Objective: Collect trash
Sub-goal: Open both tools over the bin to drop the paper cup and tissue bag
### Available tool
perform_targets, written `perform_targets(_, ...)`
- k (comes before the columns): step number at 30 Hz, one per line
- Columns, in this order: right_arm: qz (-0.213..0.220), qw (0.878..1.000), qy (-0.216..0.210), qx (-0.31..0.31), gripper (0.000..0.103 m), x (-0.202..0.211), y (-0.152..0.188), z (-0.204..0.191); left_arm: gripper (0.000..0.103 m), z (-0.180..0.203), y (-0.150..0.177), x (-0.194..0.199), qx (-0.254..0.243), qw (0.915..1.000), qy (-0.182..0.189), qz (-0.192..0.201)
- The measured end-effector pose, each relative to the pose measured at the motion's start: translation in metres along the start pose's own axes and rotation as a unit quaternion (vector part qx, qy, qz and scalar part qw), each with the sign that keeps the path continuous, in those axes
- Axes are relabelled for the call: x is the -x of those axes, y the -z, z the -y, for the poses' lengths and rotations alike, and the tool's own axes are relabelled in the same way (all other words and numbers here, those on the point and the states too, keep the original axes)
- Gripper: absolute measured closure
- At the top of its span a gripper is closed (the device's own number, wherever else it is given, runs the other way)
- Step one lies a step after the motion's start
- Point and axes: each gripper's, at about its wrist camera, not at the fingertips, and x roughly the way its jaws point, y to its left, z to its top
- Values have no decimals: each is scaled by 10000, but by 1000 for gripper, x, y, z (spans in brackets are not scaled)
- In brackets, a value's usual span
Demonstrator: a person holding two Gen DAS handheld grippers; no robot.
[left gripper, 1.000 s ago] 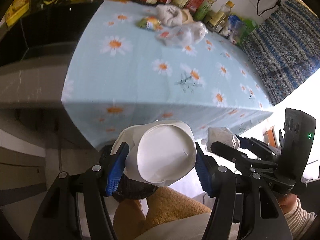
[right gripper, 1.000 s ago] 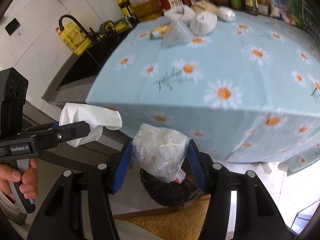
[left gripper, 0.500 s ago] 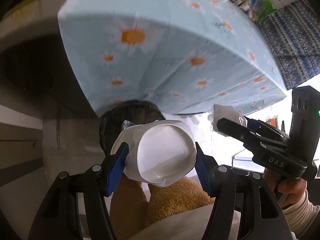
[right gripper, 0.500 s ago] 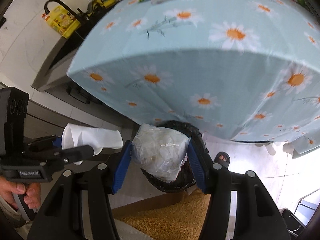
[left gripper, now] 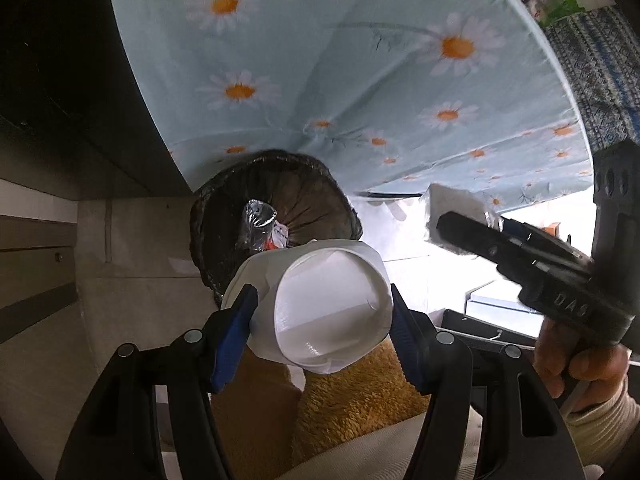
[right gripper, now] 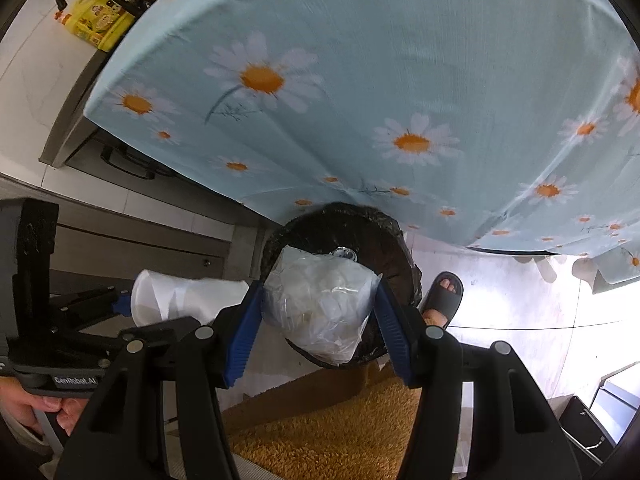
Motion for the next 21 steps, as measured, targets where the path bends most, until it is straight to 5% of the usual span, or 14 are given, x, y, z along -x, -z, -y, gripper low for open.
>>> perform_targets(12,-126,9997,-88,-170,46,-16,-7,8,41,-11,1,-26,188,9995,11,-253)
perform_targets(15,-111,9995,-157,-246,36,-15,-8,8,29,-10,0,-27,176,9995,-63,-256)
perform_targets(21,-73,9991,-145,-392,35,-12,-11,13,29,-13,-3,-24,233,9995,-101,-204)
